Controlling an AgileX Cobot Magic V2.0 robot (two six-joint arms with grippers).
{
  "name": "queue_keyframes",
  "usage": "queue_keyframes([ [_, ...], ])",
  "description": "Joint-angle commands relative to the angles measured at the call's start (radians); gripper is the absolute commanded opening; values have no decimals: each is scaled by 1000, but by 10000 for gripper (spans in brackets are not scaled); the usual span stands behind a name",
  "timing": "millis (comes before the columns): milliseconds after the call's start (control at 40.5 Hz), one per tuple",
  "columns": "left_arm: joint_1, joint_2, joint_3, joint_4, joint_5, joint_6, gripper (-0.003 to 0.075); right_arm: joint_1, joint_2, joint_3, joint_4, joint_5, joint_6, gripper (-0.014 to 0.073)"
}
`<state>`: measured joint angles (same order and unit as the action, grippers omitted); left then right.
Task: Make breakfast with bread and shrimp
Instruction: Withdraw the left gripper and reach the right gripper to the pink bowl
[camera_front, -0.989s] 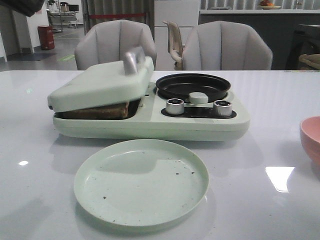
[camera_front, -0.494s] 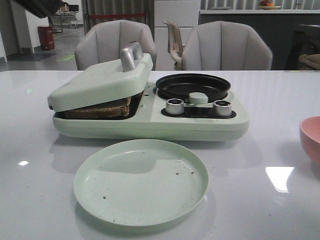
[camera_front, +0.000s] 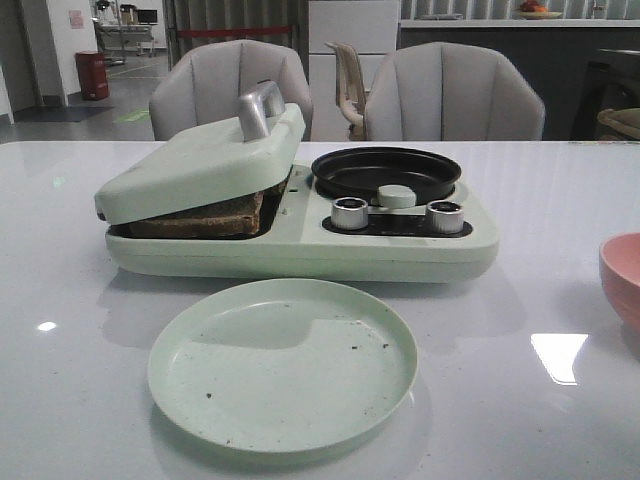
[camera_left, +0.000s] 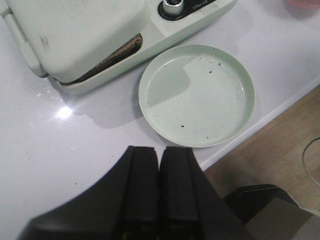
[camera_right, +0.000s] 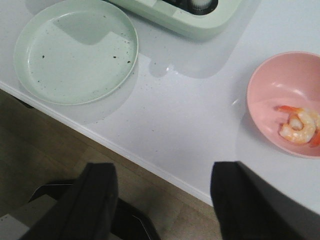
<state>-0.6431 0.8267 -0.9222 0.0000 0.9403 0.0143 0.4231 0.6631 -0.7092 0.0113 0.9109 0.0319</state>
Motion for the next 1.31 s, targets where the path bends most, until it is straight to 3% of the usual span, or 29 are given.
queue_keyframes([
  [0, -8, -87, 22, -38, -64, -14, 101, 2, -2, -27, -4, -65, -1, 516],
  [494, -8, -188, 76, -51, -122, -14, 101, 2, 3, -27, 18, -113, -1, 516],
  [667, -8, -188, 76, -51, -142, -14, 101, -29, 57, -30, -68, -110, 36, 516],
  [840, -8, -188, 76, -51, -142, -8, 101, -160, 167, -54, -186, -83, 110, 516],
  [1186, -8, -188, 76, -51, -142, -14, 101, -538, 469, -184, -146, -51, 106, 516],
  [1285, -8, -188, 76, -51, -138, -14, 101, -614, 570, -228, -101, -27, 44, 516],
])
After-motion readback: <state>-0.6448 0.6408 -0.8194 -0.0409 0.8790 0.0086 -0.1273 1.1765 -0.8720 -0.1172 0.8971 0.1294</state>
